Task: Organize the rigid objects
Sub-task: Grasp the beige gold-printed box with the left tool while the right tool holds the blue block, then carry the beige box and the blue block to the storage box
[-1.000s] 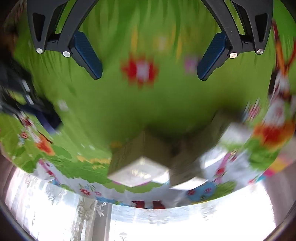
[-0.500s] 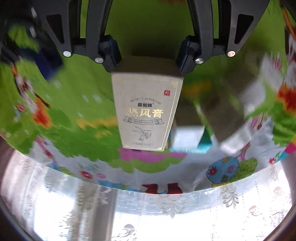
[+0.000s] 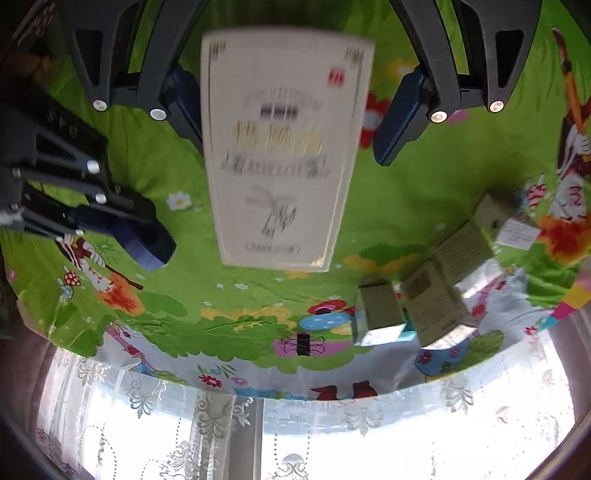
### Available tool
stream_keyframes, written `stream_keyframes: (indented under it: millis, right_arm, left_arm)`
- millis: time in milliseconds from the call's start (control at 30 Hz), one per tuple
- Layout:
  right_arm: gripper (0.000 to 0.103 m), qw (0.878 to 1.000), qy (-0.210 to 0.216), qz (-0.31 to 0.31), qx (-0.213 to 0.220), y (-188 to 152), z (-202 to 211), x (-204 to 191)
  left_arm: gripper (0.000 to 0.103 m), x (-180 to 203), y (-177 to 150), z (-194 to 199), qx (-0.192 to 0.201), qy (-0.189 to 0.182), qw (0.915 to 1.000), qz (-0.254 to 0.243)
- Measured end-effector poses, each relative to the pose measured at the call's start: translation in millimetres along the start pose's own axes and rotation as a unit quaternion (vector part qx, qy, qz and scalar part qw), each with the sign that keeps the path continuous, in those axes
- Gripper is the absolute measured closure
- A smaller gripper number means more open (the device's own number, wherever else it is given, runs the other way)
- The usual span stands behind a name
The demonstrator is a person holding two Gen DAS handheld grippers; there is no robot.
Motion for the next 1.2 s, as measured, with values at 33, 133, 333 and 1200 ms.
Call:
stream_keyframes:
  millis: [33, 133, 333, 1200]
  right_arm:
    - [0.071, 1.0, 0.001, -0.001, 0.0, 0.0, -0.1, 0.4]
    - [0.071, 1.0, 0.0, 0.0, 0.0, 0.0, 0.1, -0.2]
    - [0.071, 1.0, 0.007, -0.006, 0.0, -0.5, 0.5, 1.0]
    - [0.072, 0.999, 0.05, 0.018, -0.009, -66.7, 65.1, -74.4]
  left_arm:
    - [0.038, -1.9, 0.2, 2.1, 0.008, 0.004, 0.9999, 0.005]
    - [0.051, -1.0, -7.4, 12.8, 0.013, -0.009, 0.9996, 0.022]
    - [0.051, -12.2, -62.3, 64.7, 0.041, 0.008, 0.9969, 0.067]
    - [0.051, -56.1, -112.9, 92.8, 0.058, 0.061, 0.9929, 0.084]
Point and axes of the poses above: each gripper's, at about its wrist camera, not at the fingertips, and z roughly against the way its jaws point, x to its right, y to its top, the point moved 6 cm from there along -z, roughly the way its jaws point, and after that the axes turned 2 degrees about z, right-handed, at the moved point
